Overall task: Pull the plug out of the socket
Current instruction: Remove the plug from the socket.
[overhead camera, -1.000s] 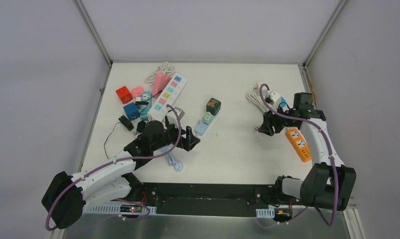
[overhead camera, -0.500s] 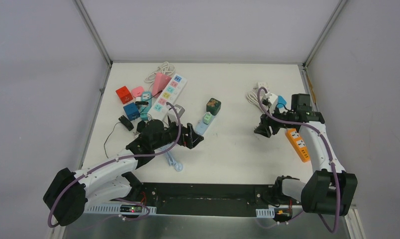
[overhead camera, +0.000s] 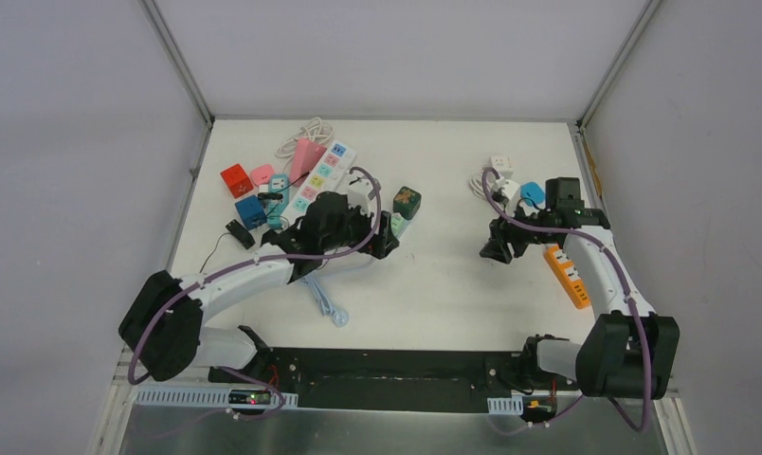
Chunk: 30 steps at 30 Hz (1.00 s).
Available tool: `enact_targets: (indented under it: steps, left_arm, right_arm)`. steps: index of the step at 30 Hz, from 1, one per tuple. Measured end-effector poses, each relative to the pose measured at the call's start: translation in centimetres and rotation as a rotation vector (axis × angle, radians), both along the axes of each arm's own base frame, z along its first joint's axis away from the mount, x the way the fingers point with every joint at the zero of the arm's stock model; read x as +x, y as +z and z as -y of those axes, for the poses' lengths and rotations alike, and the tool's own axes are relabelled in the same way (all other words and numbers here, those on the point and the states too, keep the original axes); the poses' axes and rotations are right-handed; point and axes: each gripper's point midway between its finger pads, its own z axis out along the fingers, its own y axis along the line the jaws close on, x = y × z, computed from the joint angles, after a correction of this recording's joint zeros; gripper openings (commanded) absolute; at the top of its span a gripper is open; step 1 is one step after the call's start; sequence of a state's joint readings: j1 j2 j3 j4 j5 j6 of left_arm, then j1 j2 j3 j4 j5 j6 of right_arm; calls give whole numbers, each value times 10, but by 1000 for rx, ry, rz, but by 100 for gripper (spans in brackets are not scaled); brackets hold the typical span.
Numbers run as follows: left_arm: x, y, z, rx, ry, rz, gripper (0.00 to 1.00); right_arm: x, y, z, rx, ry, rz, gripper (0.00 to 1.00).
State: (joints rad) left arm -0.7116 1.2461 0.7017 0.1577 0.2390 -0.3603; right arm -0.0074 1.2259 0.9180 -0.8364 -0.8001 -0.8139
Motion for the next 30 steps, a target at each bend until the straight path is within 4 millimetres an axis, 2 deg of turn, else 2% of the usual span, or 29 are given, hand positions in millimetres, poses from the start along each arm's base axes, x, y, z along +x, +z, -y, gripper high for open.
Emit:
enact_targets:
  steps: [5, 10, 14, 21, 30]
  left_arm:
    - [30, -23, -1, 199, 17, 47, 83]
    - [58, -26, 9, 300, -1, 101, 76]
    - [75, -38, 19, 350, -3, 105, 70]
    - [84, -71, 25, 412, -24, 61, 63]
    - [88, -86, 31, 419, -39, 45, 36]
  right_arm:
    - [1, -7, 2, -9, -7, -28, 54]
    - [1, -16, 2, -24, -7, -64, 54]
    - [0, -20, 1, -32, -3, -82, 54]
    - [1, -25, 2, -39, -7, -103, 54]
    - [2, -31, 4, -53, -14, -134, 54]
